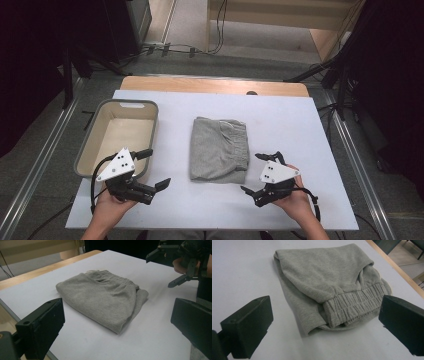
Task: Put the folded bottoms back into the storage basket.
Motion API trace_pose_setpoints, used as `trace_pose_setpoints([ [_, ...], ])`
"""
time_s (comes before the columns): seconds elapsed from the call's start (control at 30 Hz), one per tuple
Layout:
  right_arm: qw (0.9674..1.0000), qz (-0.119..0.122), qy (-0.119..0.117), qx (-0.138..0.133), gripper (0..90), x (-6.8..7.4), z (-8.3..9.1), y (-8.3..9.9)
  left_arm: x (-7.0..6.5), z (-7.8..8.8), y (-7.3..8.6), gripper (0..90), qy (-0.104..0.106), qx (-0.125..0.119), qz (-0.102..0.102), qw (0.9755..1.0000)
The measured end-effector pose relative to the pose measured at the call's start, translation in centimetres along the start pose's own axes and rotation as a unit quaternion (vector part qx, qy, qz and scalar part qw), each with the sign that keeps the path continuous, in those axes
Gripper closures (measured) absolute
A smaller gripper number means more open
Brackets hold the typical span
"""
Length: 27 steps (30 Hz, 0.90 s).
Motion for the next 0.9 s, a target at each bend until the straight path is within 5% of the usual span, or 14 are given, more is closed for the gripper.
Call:
trace_pose_setpoints([
  [0.9,0.9993,0.017,0.010,0.030,4.6,-0.4,-2.9,0.7,-0.2,-0.3,0.1,0.0,0.006,0.001,0.001,1.0000],
])
Point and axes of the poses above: each handheld gripper's, and its own axes: z roughly backward along the jaws, y roughly out of its underside, x roughly to its left, the point moved 4 cm from there along -z, roughly forward along the jaws, and after that the axes turned 12 degrees about -z, right-handed, at the moved point
